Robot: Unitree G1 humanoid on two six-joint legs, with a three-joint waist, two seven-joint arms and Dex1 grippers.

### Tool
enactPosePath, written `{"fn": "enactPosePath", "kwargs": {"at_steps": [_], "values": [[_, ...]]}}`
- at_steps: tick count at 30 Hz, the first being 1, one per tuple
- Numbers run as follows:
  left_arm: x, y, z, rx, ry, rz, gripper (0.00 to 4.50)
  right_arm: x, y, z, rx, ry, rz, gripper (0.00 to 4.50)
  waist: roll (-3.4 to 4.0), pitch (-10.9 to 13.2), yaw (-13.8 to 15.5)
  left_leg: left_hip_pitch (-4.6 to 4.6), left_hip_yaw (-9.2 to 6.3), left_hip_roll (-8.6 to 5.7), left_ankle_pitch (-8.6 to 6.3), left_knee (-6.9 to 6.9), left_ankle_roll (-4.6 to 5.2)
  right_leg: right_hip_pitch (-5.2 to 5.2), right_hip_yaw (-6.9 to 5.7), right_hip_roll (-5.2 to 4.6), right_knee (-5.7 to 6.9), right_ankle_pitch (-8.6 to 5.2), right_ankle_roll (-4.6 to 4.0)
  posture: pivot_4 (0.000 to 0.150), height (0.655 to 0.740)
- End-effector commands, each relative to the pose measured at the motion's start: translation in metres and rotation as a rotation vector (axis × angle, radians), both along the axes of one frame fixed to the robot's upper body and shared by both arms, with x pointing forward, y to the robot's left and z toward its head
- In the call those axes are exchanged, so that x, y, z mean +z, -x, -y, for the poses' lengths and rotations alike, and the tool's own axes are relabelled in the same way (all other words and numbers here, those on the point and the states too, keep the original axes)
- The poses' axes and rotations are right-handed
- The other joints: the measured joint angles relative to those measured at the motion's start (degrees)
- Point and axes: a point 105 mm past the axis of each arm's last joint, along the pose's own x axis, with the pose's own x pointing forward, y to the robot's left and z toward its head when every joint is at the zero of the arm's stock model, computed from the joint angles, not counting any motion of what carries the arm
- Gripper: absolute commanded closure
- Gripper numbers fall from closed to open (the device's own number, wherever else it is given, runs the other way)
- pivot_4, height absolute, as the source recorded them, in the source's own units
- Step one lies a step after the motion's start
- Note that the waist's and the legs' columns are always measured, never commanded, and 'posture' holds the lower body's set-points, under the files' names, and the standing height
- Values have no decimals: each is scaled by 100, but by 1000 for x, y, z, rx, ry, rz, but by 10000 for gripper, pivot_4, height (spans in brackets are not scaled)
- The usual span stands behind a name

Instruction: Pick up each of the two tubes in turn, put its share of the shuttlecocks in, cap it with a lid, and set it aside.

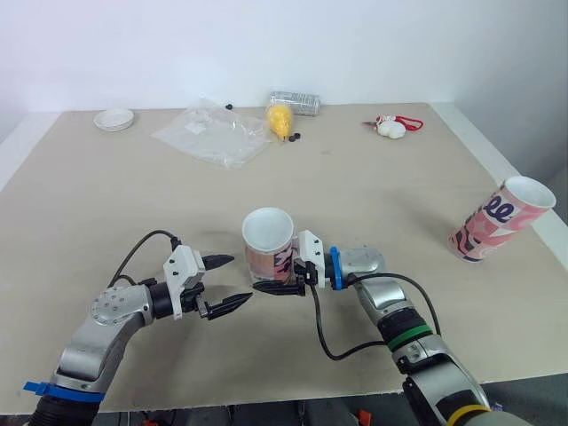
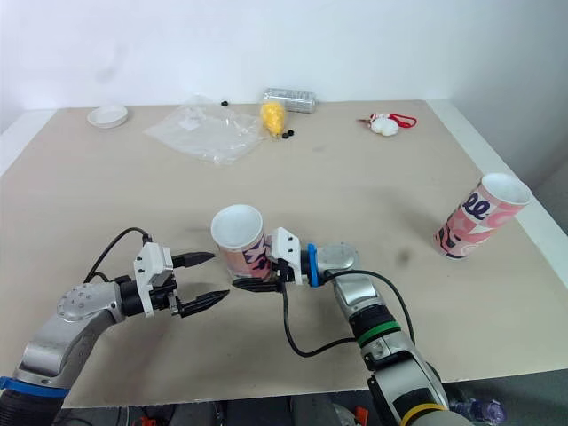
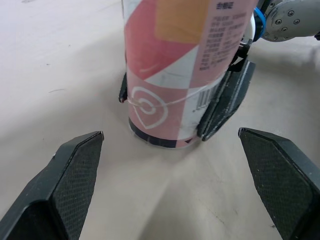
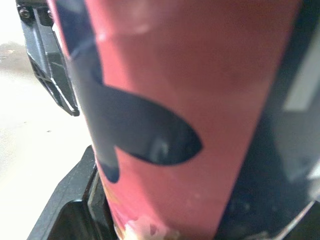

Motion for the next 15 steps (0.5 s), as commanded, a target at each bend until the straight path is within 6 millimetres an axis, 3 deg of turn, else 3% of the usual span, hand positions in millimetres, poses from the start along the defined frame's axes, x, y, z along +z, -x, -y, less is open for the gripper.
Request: {"fn": "enactPosePath", "kwargs": {"at_steps": [1,6,11,13,15], "values": [[5,-1,2,-17,-5,36,0,11,4,5,-16,-34,27,12495,0,0,0,0,0,0,0,0,0,0,0,0,0,-1,0,1500,7400],[7,-4,5,-34,-13,45,0,25,-1,28,-179,-117,3,12495,0,0,7,-2,0,0,0,-1,0,0,0,-1,0,-2,0,1500,7400],[8,-3,9,-63,-15,43,0,43,-21,85,-591,-231,-2,12495,1,1,24,-5,0,-2,0,2,-1,-2,0,-3,0,-1,3,1500,7400],[7,-2,11,-79,-18,33,0,42,-29,111,-777,-247,-10,12495,1,0,22,-4,1,-3,0,1,-1,-2,1,-3,-1,-1,3,1500,7400],[5,-1,14,-104,-22,24,0,33,-35,151,-1049,-243,-2,12495,1,0,23,-4,0,-2,0,-1,-1,-3,1,-1,0,-2,0,1500,7400]]}}
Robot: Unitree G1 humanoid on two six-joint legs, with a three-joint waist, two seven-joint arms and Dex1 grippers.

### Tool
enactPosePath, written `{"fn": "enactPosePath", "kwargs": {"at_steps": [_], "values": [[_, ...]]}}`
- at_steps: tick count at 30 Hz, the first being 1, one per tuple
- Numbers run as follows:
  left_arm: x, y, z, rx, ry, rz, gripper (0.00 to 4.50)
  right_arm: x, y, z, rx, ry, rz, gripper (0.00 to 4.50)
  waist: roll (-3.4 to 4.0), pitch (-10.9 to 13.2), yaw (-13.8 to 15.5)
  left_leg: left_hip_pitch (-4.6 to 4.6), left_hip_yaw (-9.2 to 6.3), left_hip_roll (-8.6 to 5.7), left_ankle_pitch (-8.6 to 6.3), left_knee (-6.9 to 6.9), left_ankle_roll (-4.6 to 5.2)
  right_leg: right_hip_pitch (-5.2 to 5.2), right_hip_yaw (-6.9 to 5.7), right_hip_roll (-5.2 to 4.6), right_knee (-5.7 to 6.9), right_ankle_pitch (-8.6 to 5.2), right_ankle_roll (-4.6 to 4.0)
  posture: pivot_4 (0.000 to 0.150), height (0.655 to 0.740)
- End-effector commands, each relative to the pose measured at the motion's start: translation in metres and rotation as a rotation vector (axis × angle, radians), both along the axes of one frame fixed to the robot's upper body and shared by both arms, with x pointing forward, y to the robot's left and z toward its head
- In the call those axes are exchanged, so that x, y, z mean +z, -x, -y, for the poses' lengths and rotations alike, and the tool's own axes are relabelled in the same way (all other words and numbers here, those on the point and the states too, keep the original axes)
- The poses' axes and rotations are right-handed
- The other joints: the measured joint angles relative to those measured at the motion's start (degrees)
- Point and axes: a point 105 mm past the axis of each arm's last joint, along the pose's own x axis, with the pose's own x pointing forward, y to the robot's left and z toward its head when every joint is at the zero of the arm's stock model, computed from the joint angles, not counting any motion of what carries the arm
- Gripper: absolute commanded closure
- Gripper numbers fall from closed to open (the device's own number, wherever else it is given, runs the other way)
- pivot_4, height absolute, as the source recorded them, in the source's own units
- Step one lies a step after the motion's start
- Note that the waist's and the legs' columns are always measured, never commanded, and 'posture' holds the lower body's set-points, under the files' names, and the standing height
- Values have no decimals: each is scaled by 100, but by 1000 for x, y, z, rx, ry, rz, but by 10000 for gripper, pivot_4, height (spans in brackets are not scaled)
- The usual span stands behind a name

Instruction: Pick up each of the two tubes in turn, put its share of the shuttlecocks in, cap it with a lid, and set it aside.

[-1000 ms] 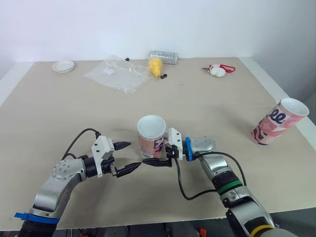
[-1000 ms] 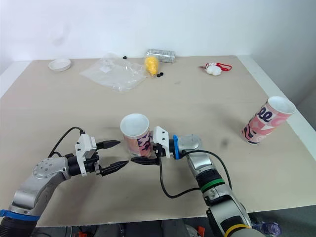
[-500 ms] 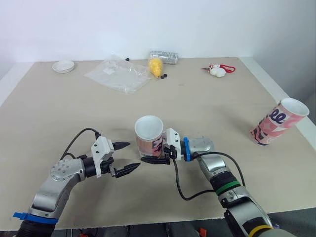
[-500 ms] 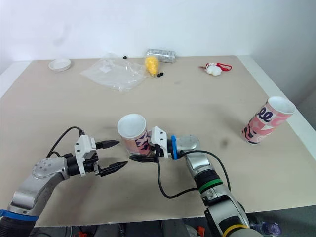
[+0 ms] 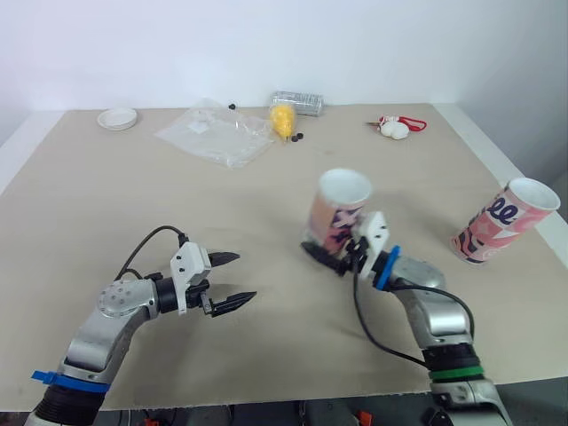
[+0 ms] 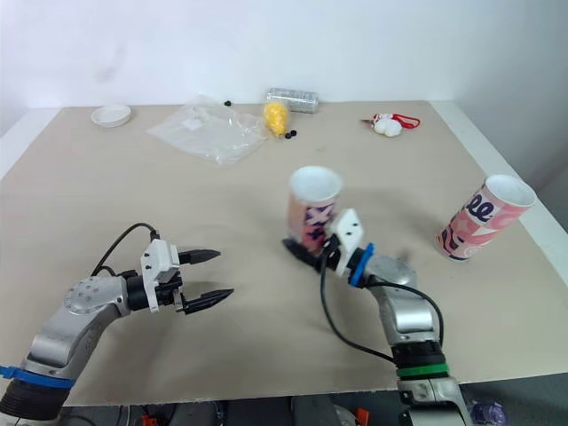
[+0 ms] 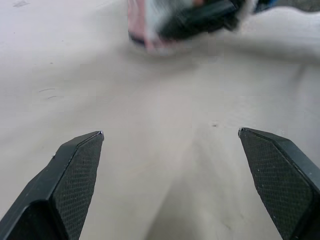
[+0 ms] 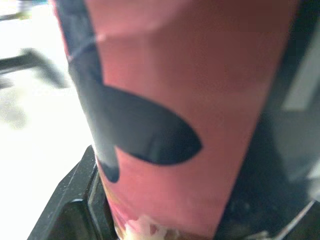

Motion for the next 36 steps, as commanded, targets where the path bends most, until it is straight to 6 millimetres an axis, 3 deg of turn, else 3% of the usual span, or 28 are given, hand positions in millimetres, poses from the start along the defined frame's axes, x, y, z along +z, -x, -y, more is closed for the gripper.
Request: {"fn": "enactPosePath", "kwargs": {"at_steps": [1,10,20,29,36], "values": [[5,4,6,-54,0,15,0,1,-4,52,-348,-9,7,12495,0,0,2,0,0,0,0,-1,0,-1,0,0,0,-1,-1,1500,7400],[14,7,17,-157,3,18,0,-5,1,100,-719,-75,9,12495,0,0,-12,-3,5,-1,1,2,-1,-4,6,-2,0,6,4,1500,7400],[12,6,24,-217,-32,19,0,0,3,109,-779,-79,33,12495,0,0,-13,-6,6,-1,2,0,-1,-4,8,-2,-1,2,5,1500,7400],[11,2,28,-220,-27,29,0,-7,6,116,-826,-192,-11,12495,0,0,-13,-6,5,-1,2,-1,-1,-4,8,-1,-1,1,4,1500,7400],[10,1,29,-214,-24,28,0,-10,5,117,-831,-185,-21,12495,0,0,-13,-6,5,-1,2,0,-1,-4,7,-2,-1,2,4,1500,7400]]}}
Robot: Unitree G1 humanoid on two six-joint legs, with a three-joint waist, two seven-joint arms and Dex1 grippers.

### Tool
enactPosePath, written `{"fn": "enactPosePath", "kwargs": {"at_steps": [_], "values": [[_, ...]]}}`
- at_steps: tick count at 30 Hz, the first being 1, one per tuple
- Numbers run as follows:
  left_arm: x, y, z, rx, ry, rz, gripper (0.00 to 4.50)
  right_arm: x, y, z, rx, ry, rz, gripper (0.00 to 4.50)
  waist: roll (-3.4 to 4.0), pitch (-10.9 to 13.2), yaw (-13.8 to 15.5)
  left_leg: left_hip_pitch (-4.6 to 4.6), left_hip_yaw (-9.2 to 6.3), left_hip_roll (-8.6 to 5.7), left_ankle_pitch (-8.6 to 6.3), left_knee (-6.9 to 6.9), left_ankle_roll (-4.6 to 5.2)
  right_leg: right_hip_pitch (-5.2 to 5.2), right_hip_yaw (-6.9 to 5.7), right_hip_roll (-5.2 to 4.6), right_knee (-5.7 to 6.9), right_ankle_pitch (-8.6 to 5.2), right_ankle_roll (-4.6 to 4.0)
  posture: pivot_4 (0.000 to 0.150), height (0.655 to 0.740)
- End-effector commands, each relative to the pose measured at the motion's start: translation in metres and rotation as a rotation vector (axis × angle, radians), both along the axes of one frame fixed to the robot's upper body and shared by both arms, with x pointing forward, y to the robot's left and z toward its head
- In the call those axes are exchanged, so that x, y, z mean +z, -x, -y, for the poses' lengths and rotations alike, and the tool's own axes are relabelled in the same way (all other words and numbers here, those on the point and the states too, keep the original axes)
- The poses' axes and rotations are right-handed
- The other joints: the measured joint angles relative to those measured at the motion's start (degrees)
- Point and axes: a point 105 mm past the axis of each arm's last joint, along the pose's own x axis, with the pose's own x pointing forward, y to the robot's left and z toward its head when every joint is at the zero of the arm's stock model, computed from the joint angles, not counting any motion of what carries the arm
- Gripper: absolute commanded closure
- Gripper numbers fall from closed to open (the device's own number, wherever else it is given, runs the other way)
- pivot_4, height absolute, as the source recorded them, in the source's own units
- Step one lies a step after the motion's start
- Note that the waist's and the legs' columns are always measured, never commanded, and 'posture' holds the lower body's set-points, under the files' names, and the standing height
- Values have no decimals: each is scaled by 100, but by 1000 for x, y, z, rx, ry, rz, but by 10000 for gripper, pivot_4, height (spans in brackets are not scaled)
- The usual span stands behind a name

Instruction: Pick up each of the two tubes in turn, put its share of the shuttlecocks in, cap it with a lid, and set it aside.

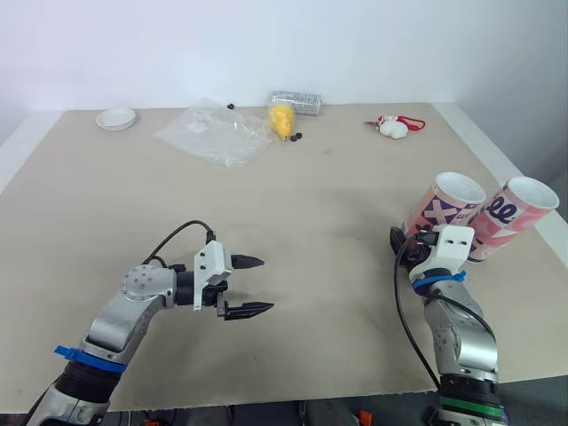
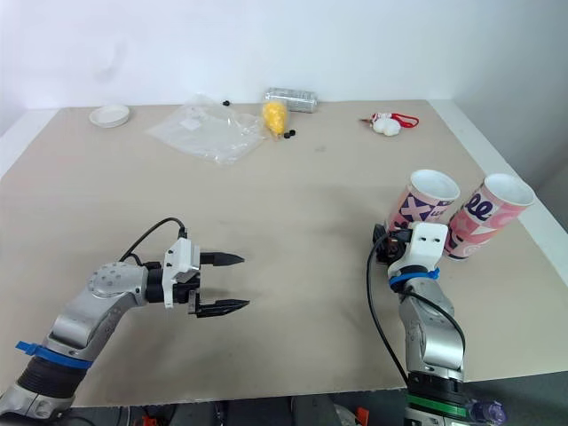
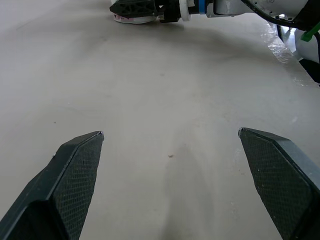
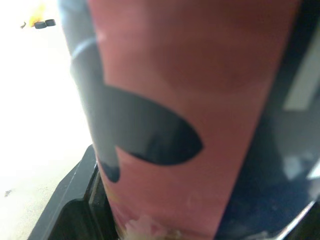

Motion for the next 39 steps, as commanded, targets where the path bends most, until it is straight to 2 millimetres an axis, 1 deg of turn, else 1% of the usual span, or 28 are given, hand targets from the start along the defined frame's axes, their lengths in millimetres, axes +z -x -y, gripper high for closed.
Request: {"fn": "enactPosePath", "kwargs": {"at_steps": [1,3,4,5,6,10,17,21,30,33,39], "values": [[6,-1,2,-9,8,31,0,7,3,6,-22,-5,30,12495,0,0,0,0,0,0,0,0,0,0,0,0,0,0,0,1500,7400],[6,-1,3,-9,8,32,0,6,2,4,-10,-26,30,12495,0,0,0,0,0,0,0,0,0,0,0,0,0,0,0,1500,7400],[5,-1,2,-8,7,32,0,5,3,3,-5,-30,30,5001,0,0,0,0,0,0,0,0,0,0,0,0,0,0,0,1500,7400],[5,-1,2,-7,6,32,0,5,3,2,2,-28,29,1519,0,0,0,0,0,0,0,0,0,0,0,0,0,0,0,1500,7400],[5,-1,2,-6,6,31,0,6,3,1,7,-20,27,702,0,0,0,0,0,0,0,0,0,0,0,0,0,0,0,1500,7400],[4,-1,2,-3,3,27,0,7,7,2,19,-4,25,702,0,0,0,0,0,0,0,0,0,0,0,0,0,0,0,1500,7400],[2,-2,0,-8,-6,21,0,12,21,3,47,14,18,702,1,0,1,0,0,0,0,0,0,0,0,0,0,-2,0,1500,7400],[1,-3,0,-18,-14,21,0,18,36,-6,112,35,18,702,1,0,3,0,0,0,0,0,0,0,0,0,0,-1,0,1500,7400],[-3,-4,1,-27,-15,16,0,23,47,-19,190,92,2,702,1,0,2,3,0,0,0,0,0,0,0,0,0,-1,-2,1500,7400],[-4,-6,0,-27,-17,16,0,22,55,-20,203,95,-17,702,1,0,5,0,0,0,0,0,0,0,0,0,0,-3,0,1500,7400],[-1,-15,-2,30,24,-1,0,14,85,-24,283,152,-89,702,2,-2,27,-2,-1,0,-1,1,0,0,-2,-2,0,-7,1,1500,7400]]}}
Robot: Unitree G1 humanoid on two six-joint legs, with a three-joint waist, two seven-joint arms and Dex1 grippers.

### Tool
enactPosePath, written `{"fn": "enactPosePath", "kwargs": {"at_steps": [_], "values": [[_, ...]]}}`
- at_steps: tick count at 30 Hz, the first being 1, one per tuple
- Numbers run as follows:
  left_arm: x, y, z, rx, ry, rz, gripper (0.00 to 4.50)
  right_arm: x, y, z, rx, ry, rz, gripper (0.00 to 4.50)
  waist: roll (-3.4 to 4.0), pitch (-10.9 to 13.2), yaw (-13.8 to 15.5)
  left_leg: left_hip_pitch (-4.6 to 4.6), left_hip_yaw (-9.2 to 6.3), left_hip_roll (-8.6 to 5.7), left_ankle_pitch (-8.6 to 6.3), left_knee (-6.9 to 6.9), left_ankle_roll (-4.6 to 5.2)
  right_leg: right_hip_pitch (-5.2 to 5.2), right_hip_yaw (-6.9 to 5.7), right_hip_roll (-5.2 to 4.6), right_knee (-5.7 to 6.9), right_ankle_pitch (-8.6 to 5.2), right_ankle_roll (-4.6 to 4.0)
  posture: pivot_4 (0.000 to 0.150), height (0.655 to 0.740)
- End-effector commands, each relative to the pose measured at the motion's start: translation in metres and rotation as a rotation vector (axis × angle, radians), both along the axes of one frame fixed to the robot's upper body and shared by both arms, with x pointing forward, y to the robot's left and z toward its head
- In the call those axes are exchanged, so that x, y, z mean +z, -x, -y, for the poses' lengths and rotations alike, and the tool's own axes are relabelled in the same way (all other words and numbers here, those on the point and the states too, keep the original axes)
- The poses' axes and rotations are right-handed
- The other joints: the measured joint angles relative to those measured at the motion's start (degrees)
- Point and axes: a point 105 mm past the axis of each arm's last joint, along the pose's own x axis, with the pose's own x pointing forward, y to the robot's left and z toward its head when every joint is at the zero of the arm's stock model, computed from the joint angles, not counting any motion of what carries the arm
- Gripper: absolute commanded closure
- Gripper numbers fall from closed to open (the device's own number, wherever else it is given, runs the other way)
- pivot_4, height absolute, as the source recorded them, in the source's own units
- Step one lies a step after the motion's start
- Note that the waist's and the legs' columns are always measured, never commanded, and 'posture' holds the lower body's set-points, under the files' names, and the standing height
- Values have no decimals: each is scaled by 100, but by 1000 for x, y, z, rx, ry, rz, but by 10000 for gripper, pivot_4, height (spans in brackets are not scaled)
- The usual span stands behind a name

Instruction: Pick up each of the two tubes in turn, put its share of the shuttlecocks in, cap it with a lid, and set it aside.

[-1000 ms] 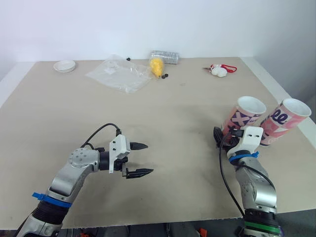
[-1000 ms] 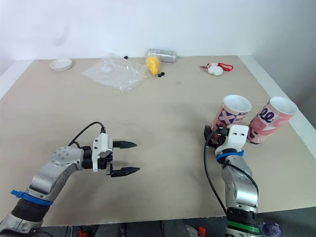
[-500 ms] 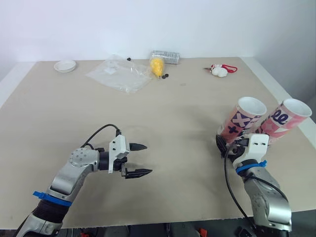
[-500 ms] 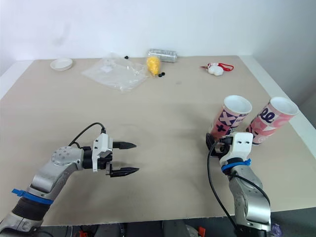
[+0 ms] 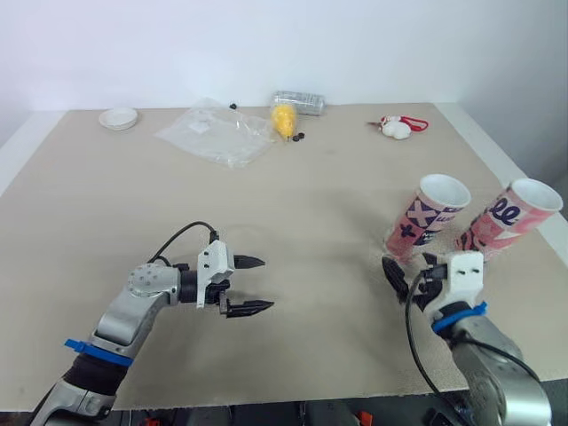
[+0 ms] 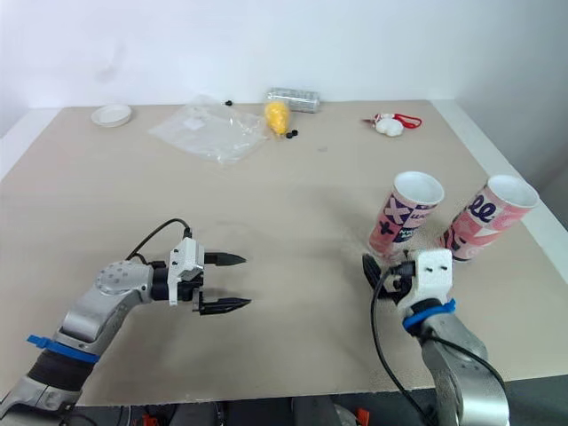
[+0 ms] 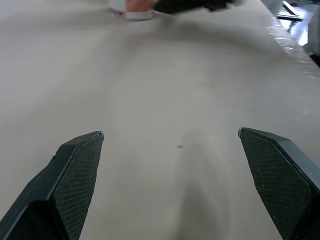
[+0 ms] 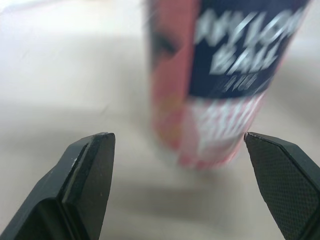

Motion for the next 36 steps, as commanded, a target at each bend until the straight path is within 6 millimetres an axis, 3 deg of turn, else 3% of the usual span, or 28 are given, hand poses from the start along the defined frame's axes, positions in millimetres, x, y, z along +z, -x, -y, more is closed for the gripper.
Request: {"fn": "enactPosePath", "kwargs": {"at_steps": [1,7,11,16,21,23,28,36], "values": [[11,-6,-1,32,46,20,0,14,16,-5,78,55,30,702,0,0,3,0,0,0,0,0,0,0,0,0,0,1,0,1500,7400],[15,-15,0,86,91,16,0,22,41,-31,394,111,47,702,-2,0,17,4,5,-1,0,6,0,2,4,-1,0,-5,-15,1500,7400],[16,-17,-2,117,94,31,0,34,51,-61,766,218,132,702,-8,2,-17,18,6,1,0,10,0,14,5,1,0,-1,-18,1500,7400],[15,-27,-13,258,124,47,0,43,14,-90,985,240,244,702,-28,10,-39,21,4,1,2,26,0,24,3,2,-2,10,-18,1500,7400],[38,-39,-39,510,278,163,0,34,-18,-117,1171,222,226,702,-33,12,-6,14,-4,-1,5,19,2,24,1,4,-6,20,10,1500,7400],[39,-36,-46,571,298,177,0,32,-29,-122,1197,211,220,702,-33,12,-13,14,-1,0,4,18,1,22,1,2,-9,19,8,1500,7400],[32,-29,-54,646,309,141,0,30,-40,-128,1221,208,219,702,-33,12,71,12,-6,-1,2,7,0,21,-3,1,-8,17,-6,1500,7400],[19,-2,-54,509,150,103,0,23,-35,-136,1302,199,185,702,-31,13,107,19,-4,0,3,9,-5,22,-4,3,-6,17,1,1500,7400]]}}
